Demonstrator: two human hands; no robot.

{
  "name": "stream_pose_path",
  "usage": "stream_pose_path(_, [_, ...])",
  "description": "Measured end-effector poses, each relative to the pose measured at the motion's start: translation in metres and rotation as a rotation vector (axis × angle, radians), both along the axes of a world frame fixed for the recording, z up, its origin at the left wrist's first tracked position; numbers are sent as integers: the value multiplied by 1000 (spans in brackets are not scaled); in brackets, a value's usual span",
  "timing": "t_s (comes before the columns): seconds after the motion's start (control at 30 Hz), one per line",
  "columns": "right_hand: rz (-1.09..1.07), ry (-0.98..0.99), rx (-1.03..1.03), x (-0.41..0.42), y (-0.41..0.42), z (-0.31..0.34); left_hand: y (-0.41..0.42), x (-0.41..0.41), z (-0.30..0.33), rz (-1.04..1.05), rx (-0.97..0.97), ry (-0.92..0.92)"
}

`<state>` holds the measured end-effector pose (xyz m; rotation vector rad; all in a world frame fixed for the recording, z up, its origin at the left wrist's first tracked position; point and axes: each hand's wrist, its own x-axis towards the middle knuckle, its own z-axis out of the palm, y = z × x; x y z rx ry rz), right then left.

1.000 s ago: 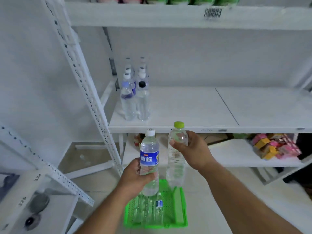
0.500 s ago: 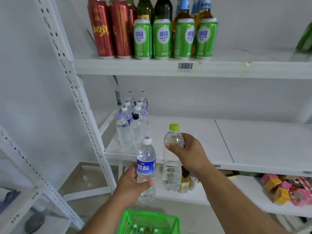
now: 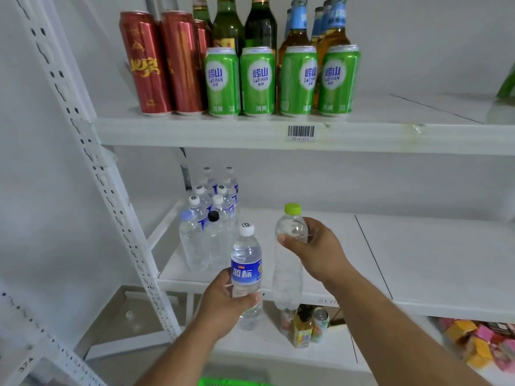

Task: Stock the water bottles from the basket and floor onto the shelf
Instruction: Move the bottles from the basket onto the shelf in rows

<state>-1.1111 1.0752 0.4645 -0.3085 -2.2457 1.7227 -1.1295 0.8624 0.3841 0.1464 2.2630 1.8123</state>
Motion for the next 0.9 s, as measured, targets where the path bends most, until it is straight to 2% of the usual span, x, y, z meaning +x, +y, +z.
stream_pose_path(0.43, [-90,-1,54,-71,27,-12,35,-84,-2,-67,-23,44])
stream_pose_path(0.9, [-9,-97,128,-184,74,-40,93,-184,-32,62,-90,53])
